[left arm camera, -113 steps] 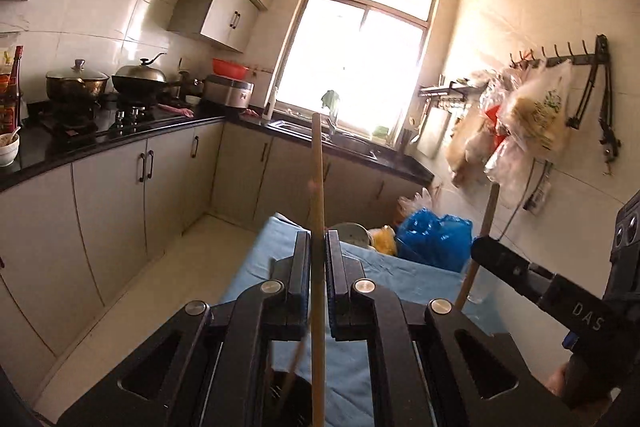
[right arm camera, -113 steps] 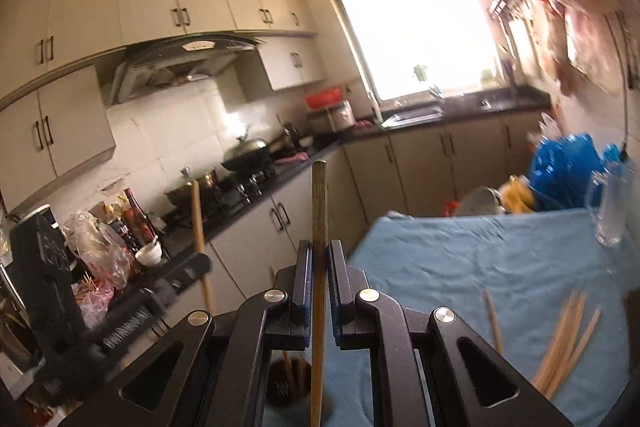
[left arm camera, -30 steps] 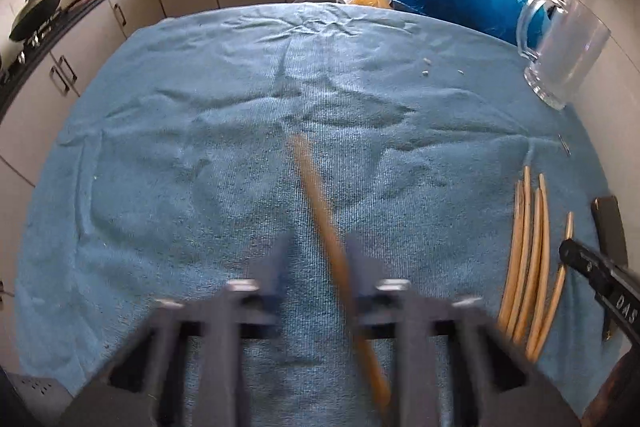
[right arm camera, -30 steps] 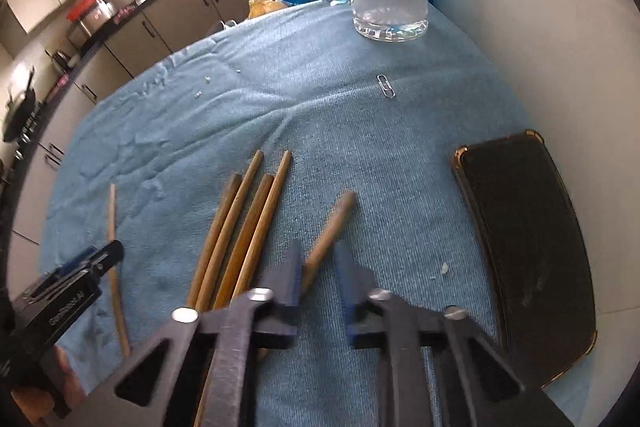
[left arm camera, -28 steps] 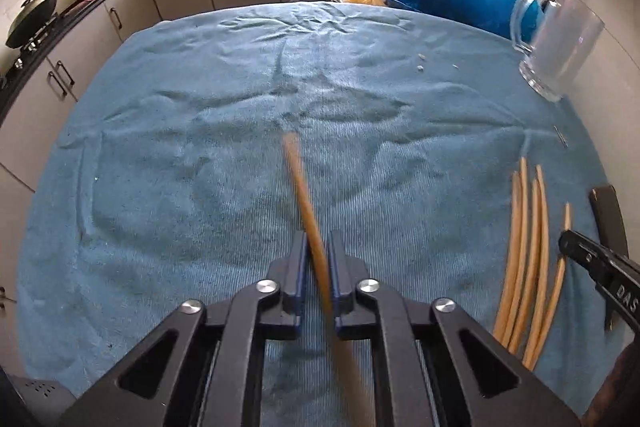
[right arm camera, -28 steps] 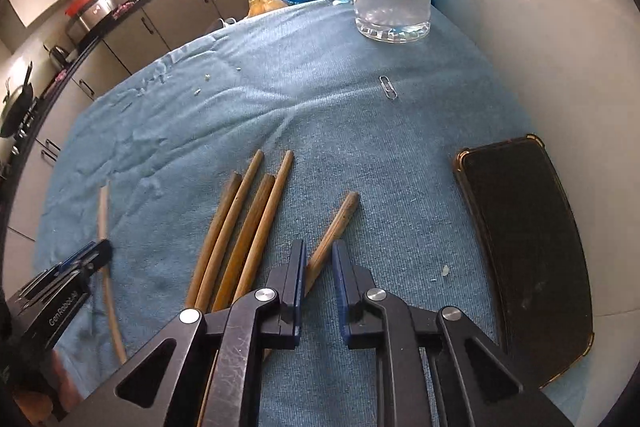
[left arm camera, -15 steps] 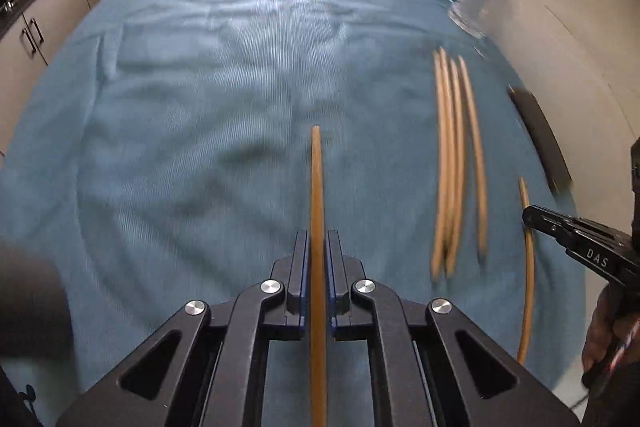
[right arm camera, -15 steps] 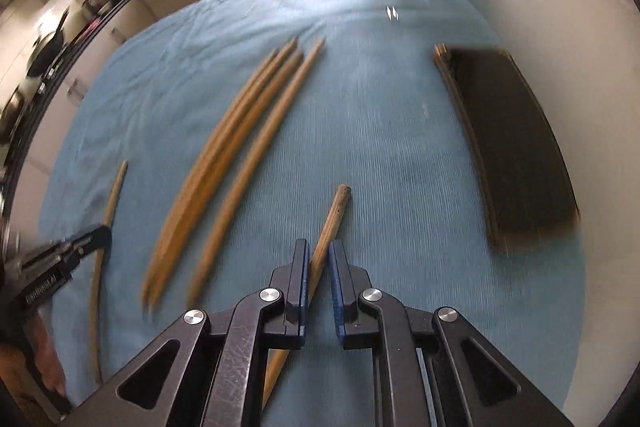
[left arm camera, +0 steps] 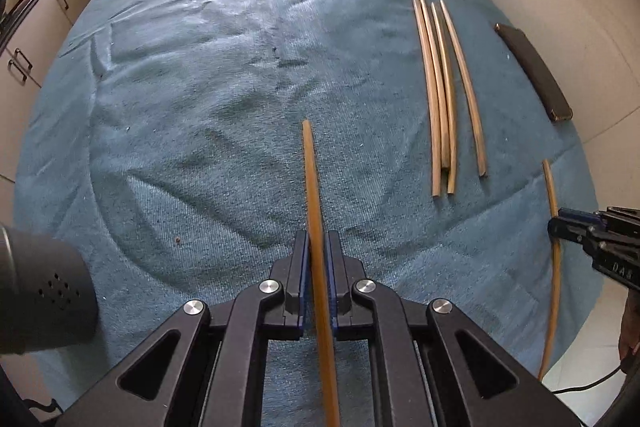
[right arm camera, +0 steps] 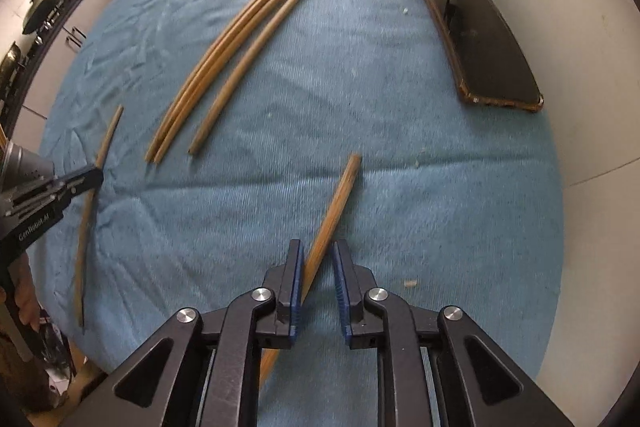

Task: Organize utensils
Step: 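Lower the open right tool onto a chopstick while the left tool holds its own, then carry both held chopsticks upright to the black cup and lower them in, then open both tools to drop the chopsticks into the black cup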

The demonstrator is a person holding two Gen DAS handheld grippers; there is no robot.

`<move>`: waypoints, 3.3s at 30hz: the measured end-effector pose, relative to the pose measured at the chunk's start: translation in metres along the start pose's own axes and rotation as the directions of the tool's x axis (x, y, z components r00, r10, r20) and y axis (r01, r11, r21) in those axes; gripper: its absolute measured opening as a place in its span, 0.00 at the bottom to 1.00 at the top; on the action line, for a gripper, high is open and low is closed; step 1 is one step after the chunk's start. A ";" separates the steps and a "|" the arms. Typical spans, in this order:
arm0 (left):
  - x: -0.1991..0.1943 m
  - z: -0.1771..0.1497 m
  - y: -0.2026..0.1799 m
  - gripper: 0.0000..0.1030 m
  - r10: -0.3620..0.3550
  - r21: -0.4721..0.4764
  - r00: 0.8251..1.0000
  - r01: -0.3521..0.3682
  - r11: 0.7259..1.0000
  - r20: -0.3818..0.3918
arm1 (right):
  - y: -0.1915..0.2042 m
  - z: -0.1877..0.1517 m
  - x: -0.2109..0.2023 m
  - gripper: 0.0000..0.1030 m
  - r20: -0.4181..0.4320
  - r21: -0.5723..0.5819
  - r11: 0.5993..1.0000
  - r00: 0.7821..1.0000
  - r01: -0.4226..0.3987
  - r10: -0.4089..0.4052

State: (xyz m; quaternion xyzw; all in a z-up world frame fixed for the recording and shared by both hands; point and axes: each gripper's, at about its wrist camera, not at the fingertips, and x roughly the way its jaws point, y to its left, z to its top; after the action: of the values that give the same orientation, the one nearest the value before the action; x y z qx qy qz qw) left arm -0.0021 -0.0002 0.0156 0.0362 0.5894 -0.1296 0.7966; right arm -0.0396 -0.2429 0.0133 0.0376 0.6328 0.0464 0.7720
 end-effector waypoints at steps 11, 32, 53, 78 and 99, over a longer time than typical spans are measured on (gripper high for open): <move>0.006 0.014 -0.009 0.07 0.039 0.048 0.998 -0.037 0.998 -0.053 | 0.024 0.022 0.012 0.22 -0.133 -0.095 0.992 0.986 0.085 -0.097; -0.115 -0.073 0.015 0.06 -0.111 -0.052 0.919 0.141 0.989 0.379 | 0.070 -0.044 -0.068 0.08 0.336 -0.146 0.988 0.937 -0.048 0.095; -0.286 -0.116 0.145 0.06 0.165 -0.294 0.608 0.119 0.948 0.777 | 0.278 0.007 -0.162 0.08 0.664 -0.429 0.857 0.542 -0.287 0.514; -0.195 -0.047 0.206 0.06 0.225 -0.386 0.693 0.083 0.919 0.685 | 0.351 0.068 -0.081 0.09 0.691 -0.384 0.884 0.551 -0.268 0.467; -0.234 -0.096 0.147 0.40 0.313 -0.397 0.655 -0.021 0.918 0.688 | 0.287 0.030 -0.096 0.48 0.712 -0.321 0.917 0.578 -0.237 0.398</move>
State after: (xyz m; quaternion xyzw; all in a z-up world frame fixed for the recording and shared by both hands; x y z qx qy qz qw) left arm -0.1185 0.2003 0.1943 -0.1086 0.2231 0.0504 0.9674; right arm -0.0360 0.0304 0.1459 0.0929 0.2216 0.2243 0.9444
